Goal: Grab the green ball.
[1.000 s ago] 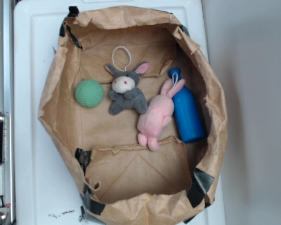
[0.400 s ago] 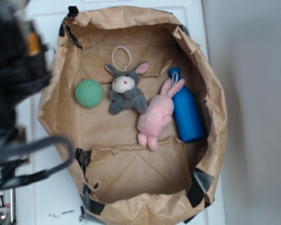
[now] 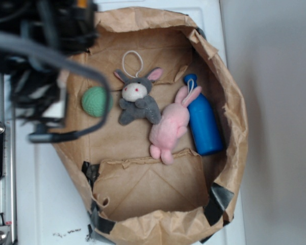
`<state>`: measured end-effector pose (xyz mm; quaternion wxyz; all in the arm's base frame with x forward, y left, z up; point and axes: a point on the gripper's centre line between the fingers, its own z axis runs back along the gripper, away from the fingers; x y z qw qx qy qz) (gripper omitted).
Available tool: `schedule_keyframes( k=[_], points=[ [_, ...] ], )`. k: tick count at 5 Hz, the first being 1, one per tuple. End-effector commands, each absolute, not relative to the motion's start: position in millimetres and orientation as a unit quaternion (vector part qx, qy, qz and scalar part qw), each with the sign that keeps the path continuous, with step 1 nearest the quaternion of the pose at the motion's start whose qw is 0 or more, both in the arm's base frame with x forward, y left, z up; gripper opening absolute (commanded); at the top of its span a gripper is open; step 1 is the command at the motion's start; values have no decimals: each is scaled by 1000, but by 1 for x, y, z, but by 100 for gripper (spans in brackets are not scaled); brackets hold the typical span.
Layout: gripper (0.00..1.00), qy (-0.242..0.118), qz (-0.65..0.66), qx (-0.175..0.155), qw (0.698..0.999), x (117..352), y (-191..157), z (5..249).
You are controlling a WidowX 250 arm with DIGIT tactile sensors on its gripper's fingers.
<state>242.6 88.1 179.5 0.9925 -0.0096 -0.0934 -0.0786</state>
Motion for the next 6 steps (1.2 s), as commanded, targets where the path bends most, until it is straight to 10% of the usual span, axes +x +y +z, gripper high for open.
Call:
schedule_keyframes(
  k=[1,3,6],
  points=[
    [100,-115,-79,5,990,250,95,194],
    [100,-115,-79,5,990,250,95,194],
    [100,-90,-128,30,987,255,66,117]
  ],
)
